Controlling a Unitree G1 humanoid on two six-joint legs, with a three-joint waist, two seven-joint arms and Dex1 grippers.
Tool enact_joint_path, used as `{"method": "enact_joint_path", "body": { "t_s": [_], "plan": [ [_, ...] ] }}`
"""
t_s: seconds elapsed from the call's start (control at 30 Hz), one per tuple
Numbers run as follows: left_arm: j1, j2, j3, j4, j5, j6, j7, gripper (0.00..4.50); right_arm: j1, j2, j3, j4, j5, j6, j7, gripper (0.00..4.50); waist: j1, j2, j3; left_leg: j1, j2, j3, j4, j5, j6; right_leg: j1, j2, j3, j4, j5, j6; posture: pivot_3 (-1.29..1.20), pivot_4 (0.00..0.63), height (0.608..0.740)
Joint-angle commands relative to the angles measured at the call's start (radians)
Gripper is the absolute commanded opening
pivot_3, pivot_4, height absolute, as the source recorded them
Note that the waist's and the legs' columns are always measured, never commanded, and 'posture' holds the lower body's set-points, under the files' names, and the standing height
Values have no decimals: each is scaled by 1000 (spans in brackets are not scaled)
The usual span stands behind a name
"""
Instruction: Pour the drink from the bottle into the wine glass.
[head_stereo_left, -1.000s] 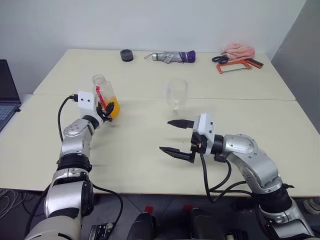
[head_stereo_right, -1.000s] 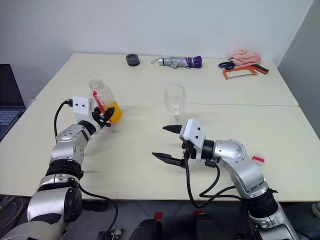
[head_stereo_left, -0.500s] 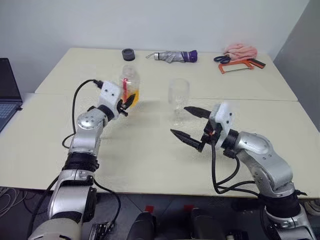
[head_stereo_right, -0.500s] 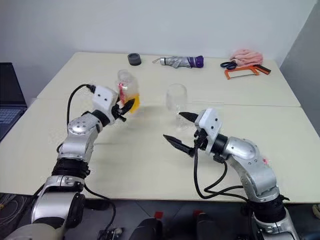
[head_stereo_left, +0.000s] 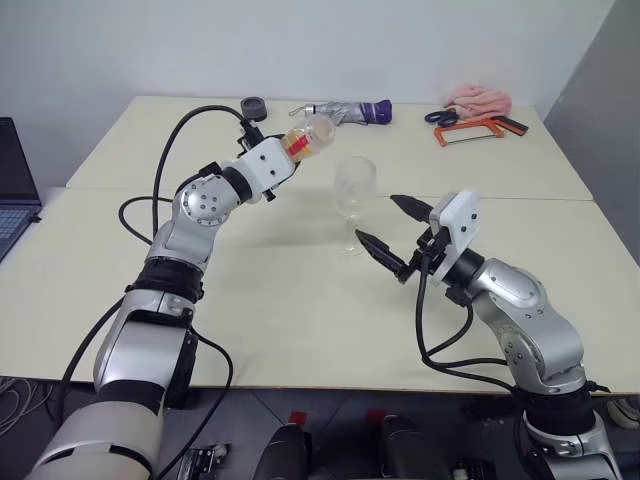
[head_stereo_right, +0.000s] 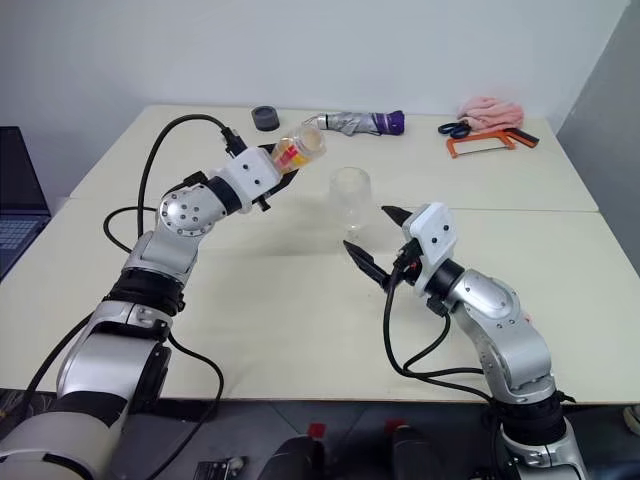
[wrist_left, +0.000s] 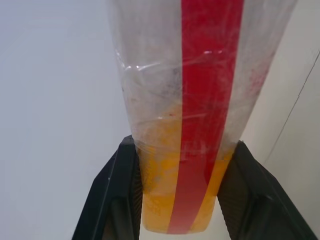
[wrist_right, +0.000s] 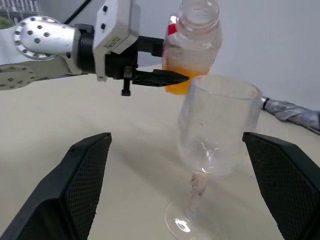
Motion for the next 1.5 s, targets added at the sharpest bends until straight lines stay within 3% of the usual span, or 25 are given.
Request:
{"method": "enact_joint_path", "body": {
  "t_s": [0.03,0.17,0.63,1.07,1.5],
  "plan": [
    [-84,25,-25,41,65,-99,74,1653,15,4,-37,-19,-18,-61,-23,4500,0,0,0,0,0,0,0,0,0,0,0,0,0,0,0,0,150,740],
    [-132,30,-60,110,128,-166,131,1653,66,-45,-62,-57,4,-87,31,4500,0,0,0,0,0,1,0,0,1,0,0,0,0,0,0,0,150,740],
    [-242,55,-153,262,283,-266,288,1653,81,-236,-257,-204,327,130,113,4500,-1,-1,0,-1,-1,2,0,-1,1,-1,0,0,0,0,0,0,150,740],
    [-295,68,-215,305,378,-297,390,1653,19,-365,-290,-66,312,84,209,4500,0,-1,1,-1,-1,4,0,-1,1,-1,0,0,0,0,0,0,150,740],
    [-330,89,-259,304,447,-283,476,1653,-12,-355,-251,-54,314,89,246,4500,0,-1,1,-2,-1,4,1,-1,1,-1,0,0,0,0,0,0,150,740]
  ]
}}
